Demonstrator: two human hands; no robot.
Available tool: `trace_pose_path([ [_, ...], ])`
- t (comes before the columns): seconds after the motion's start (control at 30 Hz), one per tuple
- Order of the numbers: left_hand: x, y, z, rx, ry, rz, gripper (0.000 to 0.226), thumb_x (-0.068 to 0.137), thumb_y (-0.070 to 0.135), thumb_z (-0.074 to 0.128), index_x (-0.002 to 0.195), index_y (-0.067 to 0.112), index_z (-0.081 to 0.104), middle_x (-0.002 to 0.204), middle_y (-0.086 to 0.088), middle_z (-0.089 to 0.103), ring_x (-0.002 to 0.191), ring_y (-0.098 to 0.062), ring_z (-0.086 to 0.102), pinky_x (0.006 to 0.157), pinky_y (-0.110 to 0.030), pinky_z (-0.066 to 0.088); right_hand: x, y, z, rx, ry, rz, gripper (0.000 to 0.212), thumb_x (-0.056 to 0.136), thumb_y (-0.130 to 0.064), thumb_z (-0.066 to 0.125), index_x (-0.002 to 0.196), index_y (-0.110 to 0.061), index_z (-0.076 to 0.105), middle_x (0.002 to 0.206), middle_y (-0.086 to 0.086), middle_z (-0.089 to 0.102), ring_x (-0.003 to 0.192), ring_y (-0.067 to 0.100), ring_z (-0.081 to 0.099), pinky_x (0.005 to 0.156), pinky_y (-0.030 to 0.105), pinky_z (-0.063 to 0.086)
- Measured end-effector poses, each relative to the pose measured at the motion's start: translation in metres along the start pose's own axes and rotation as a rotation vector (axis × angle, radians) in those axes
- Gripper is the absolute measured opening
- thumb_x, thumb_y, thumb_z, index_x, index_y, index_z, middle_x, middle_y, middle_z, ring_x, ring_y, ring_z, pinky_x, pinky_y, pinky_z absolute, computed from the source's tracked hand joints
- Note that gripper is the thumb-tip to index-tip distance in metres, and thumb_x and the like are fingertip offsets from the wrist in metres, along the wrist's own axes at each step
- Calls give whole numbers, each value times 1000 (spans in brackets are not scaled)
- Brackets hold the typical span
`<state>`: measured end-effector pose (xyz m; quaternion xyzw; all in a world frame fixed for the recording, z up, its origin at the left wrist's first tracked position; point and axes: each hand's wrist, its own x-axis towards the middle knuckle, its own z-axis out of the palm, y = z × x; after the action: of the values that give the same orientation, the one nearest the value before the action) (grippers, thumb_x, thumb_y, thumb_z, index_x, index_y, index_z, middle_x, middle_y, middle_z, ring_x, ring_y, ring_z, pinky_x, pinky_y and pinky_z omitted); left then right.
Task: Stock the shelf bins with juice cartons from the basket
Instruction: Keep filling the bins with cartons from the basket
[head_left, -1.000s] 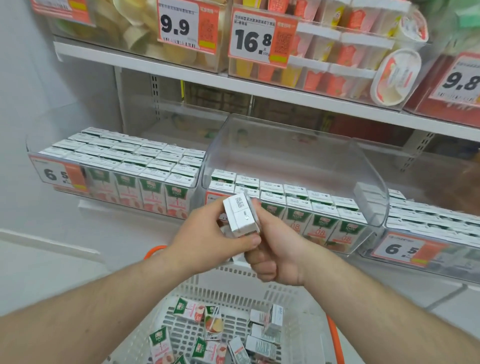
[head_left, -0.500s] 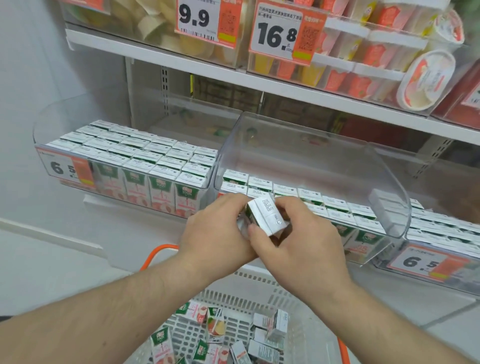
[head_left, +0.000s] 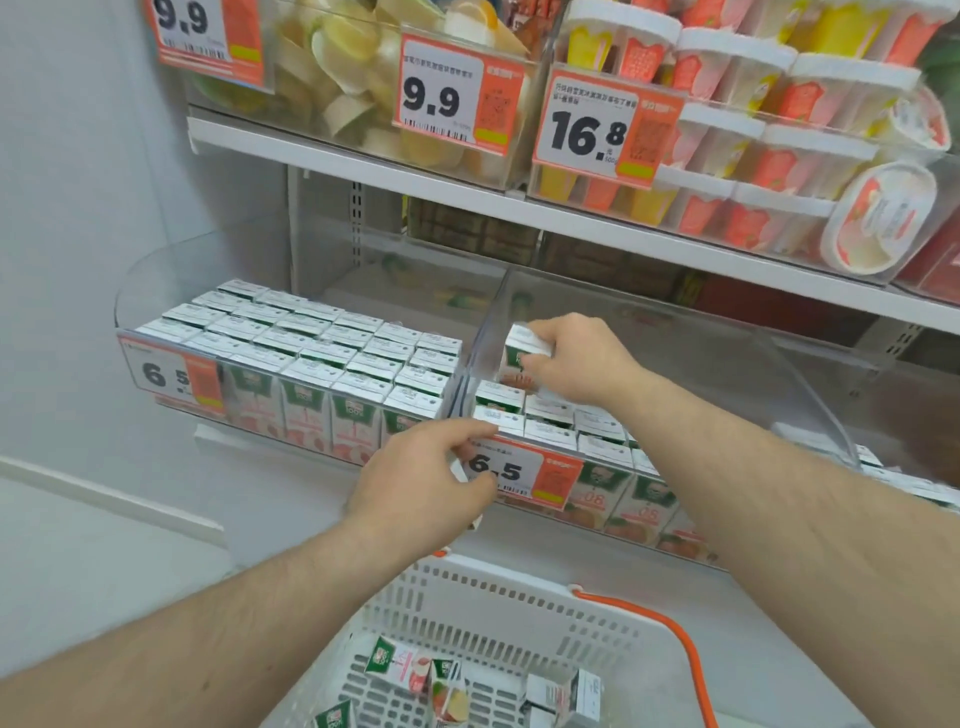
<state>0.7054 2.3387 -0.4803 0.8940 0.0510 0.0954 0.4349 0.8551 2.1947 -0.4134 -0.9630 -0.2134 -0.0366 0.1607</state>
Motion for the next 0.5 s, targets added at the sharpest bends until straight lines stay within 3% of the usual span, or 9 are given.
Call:
trace_pose_path([
  [0.07, 1, -2, -1, -23, -11, -3, 40, 81, 34, 68, 115, 51, 60, 96, 25, 60, 56, -3, 62, 69, -28, 56, 7, -5, 7, 80, -105, 11, 26, 93, -25, 61, 111, -8, 70, 99, 2, 70, 88, 20, 64, 78, 32, 49],
  [0.17, 3, -4, -3, -79, -31, 3, 38, 82, 31, 69, 111, 53, 61, 93, 24, 61, 52, 0, 57, 61, -22, 52, 16, -7, 15, 245, -241, 109, 22, 90, -15, 65, 92, 6, 70, 69, 2, 53, 56, 12, 41, 65, 30, 34],
  [0.23, 4, -6, -4, -139, -42, -3, 36, 82, 30, 70, 107, 54, 61, 92, 22, 62, 48, 0, 53, 49, -19, 47, 21, -6, 18, 291, -302, 163, 19, 81, -9, 63, 87, 9, 64, 71, 10, 42, 58, 18, 28, 62, 34, 23],
  [0.3, 4, -8, -4, -192, -51, -13, 37, 83, 34, 71, 114, 51, 62, 94, 20, 63, 48, 3, 52, 49, -16, 45, 23, -2, 22, 344, -317, 203, 18, 70, -10, 59, 84, -4, 68, 76, 10, 53, 64, 21, 33, 61, 36, 25],
  [0.37, 3, -10, -3, -259, -43, -9, 45, 83, 38, 71, 124, 49, 56, 92, 20, 65, 67, 13, 56, 59, -6, 43, 24, -1, 22, 390, -324, 226, 33, 71, -5, 57, 99, -5, 75, 85, -1, 69, 66, 19, 46, 61, 32, 35],
  [0.43, 3, -9, -2, -366, 13, 1, 46, 86, 34, 69, 127, 47, 51, 86, 20, 67, 92, 16, 55, 77, -5, 37, 26, 1, 22, 428, -343, 251, 34, 76, -2, 57, 101, -12, 77, 96, -4, 75, 70, 15, 55, 63, 28, 44],
  [0.5, 1, -5, -4, -514, 86, -15, 31, 91, 28, 63, 119, 37, 55, 76, 13, 65, 83, 6, 60, 74, -9, 40, 27, 3, 23, 456, -367, 271, 33, 80, -6, 57, 103, -16, 77, 107, -2, 74, 80, 17, 61, 73, 31, 50],
])
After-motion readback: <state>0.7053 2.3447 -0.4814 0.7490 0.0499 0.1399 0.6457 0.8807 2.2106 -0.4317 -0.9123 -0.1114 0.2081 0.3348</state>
